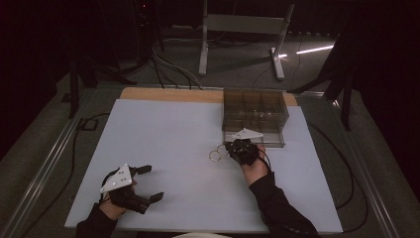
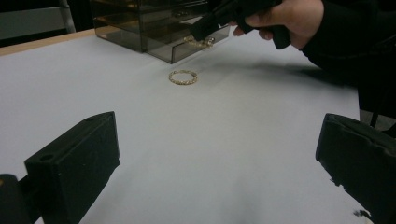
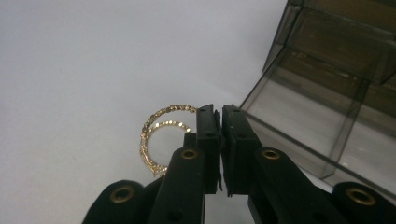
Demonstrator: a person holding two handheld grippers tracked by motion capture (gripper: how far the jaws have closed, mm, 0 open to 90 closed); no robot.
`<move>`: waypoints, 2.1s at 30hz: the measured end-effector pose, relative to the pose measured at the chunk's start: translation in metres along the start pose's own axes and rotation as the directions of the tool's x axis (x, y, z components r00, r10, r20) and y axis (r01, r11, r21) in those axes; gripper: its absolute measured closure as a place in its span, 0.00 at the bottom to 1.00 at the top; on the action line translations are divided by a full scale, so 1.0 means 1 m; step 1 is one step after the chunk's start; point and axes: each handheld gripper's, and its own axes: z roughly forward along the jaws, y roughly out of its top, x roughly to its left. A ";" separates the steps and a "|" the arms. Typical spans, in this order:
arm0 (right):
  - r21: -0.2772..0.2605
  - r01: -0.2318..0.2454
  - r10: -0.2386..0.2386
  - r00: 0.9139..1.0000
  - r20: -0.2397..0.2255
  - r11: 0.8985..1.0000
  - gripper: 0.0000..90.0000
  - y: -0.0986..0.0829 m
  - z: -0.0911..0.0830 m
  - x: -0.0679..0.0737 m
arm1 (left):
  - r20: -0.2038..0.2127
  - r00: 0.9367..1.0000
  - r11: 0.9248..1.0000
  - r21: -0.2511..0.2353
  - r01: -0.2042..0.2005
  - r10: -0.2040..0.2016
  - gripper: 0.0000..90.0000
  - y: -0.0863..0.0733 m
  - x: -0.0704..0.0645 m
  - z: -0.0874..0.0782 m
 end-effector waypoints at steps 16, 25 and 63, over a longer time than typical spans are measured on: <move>-0.044 -0.006 0.007 1.000 0.027 0.999 0.96 0.020 -0.016 -0.010 | -0.001 1.000 1.000 -0.005 0.004 -0.004 0.01 0.000 0.001 -0.001; -0.060 -0.010 0.013 0.999 0.046 0.998 0.96 0.032 -0.019 -0.018 | 0.000 1.000 1.000 -0.002 0.000 0.000 0.01 0.000 0.001 0.000; 0.024 -0.139 0.135 0.982 0.132 0.990 0.95 0.025 0.030 -0.059 | 0.000 1.000 1.000 -0.006 -0.004 0.004 0.01 0.001 0.001 -0.001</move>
